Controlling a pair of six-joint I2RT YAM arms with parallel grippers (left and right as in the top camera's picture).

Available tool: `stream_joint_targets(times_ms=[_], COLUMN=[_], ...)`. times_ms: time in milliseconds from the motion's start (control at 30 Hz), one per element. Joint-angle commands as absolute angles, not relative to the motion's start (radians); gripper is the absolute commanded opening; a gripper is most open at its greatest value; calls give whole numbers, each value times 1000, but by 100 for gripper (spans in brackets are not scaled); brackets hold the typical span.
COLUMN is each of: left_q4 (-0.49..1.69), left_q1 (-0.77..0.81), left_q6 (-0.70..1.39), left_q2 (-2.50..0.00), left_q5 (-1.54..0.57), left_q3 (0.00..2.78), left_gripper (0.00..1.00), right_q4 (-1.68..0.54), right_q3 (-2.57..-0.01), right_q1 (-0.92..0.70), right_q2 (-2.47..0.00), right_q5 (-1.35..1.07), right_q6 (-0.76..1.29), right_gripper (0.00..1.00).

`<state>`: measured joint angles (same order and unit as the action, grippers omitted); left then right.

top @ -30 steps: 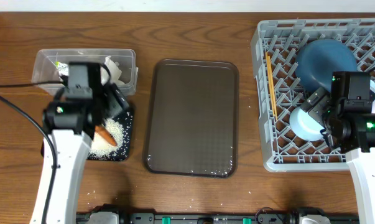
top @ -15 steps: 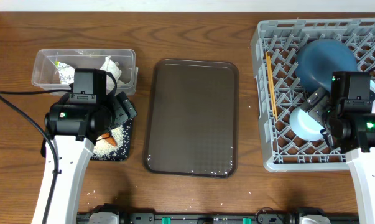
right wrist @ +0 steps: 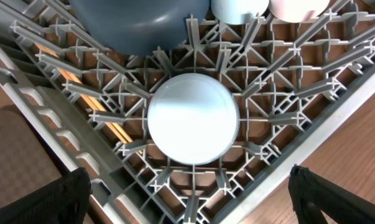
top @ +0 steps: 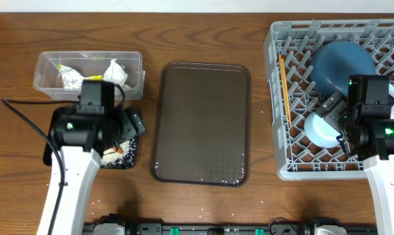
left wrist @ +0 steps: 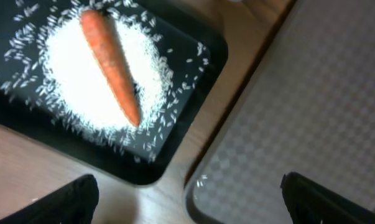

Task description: Sort waste into correct bins and load items into the dishwasher rack

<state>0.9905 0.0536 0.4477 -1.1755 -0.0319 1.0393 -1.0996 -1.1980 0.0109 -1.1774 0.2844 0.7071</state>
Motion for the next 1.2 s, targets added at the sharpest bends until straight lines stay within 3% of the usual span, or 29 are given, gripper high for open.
stream_joint_targets(times_ms=[0,167,400,867,1167], left_q4=[893,646,466,60,71], left_q1=[57,57,57,39,9], left_q6=[296,221,221,221,210], left_q2=[-1059,-779,-411,-141,-3], left_q5=[-43,-46,-46,-45,8], left_q3=[885,582,335,21,4], left_gripper=[96,96,96,96,96], right_q4=[-1101,-1100,-1100,-1101,-1101], right_q3=[-1215,-1215,-1215,-1215,-1215], right_q1=[14,14,14,14,14], right_q2=[-1175,-1175,-1175,-1175,-1175], right_q5=[295,295,295,295,295], right_q6=[698,698,698,698,698], right_gripper=[99,99,99,99,99])
